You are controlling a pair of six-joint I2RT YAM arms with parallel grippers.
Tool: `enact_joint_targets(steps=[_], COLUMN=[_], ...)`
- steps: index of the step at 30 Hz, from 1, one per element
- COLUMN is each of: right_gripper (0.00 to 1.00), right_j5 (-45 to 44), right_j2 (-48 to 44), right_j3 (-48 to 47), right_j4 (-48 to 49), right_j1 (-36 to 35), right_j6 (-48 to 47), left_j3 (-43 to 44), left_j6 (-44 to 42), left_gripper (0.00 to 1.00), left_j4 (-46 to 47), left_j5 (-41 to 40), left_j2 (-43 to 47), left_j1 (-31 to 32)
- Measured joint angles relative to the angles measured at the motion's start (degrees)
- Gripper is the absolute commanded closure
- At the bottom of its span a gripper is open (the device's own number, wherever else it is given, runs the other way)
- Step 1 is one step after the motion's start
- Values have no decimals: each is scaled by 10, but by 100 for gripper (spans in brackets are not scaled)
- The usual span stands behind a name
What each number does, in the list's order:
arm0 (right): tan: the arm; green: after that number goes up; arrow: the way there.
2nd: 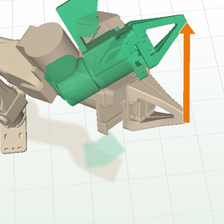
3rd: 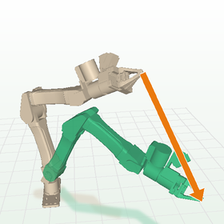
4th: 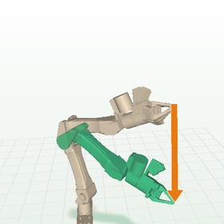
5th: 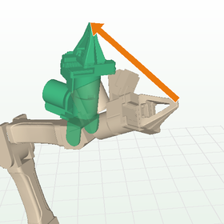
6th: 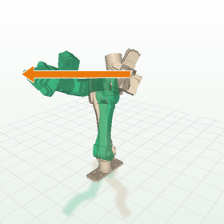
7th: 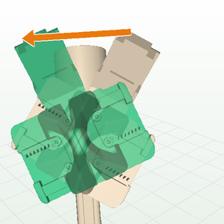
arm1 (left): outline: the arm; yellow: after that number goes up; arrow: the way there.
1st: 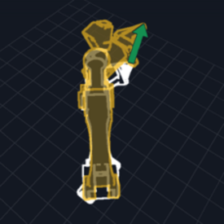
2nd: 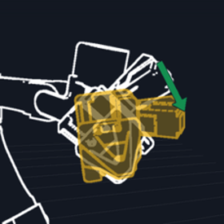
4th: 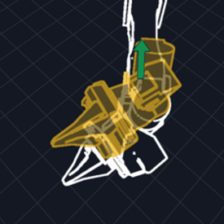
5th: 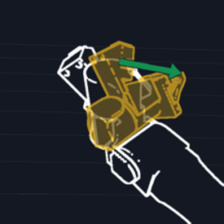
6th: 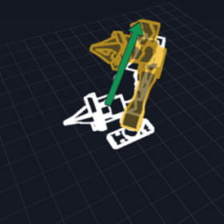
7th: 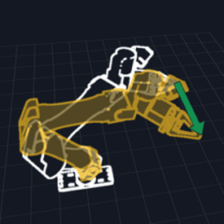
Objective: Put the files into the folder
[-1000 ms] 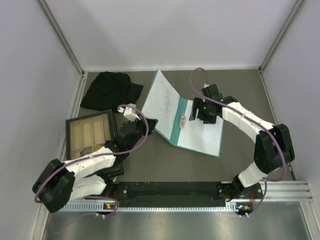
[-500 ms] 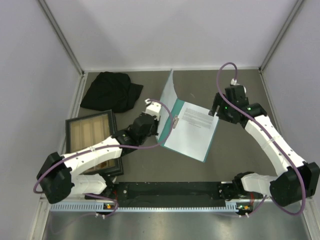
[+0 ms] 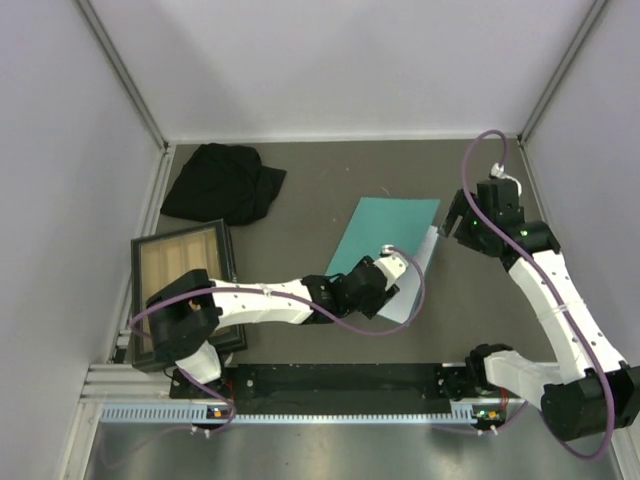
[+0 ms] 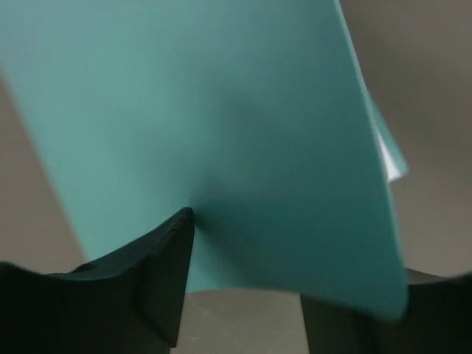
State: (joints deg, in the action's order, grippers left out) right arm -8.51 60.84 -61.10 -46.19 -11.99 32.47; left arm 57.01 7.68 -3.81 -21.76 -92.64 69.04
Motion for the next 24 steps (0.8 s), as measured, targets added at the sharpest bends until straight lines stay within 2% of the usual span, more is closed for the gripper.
enact_joint_targets(steps=[5,7,10,13,17,18,24], right_gripper=[20,20,18,12,1,1,1], right_j5=[2,6,16,34,57,59,59], right_j2=[-3,-8,-20,-33,-58,-66,-118], right_j3=[0,0,0,-1,-12,-23,-151], right_j4=[-13,-18,-24,-35,-60,-69,-115], right_j1=[5,5,5,5,5,5,5], right_j6=[-9,-14,-26,-43,-61,-68,-101], left_j3=[2,6,23,49,78,87,156], left_j6=[30,42,59,78,105,113,167], left_gripper=[17,5,4,4,1,1,1], left_j4=[-4,-7,-10,-10,-17,-22,-48], left_j5=[131,184,281,340,349,344,334], left_j2=[-7,4,38,90,171,192,283], left_j1=[0,-2,-11,-20,-40,-52,-184])
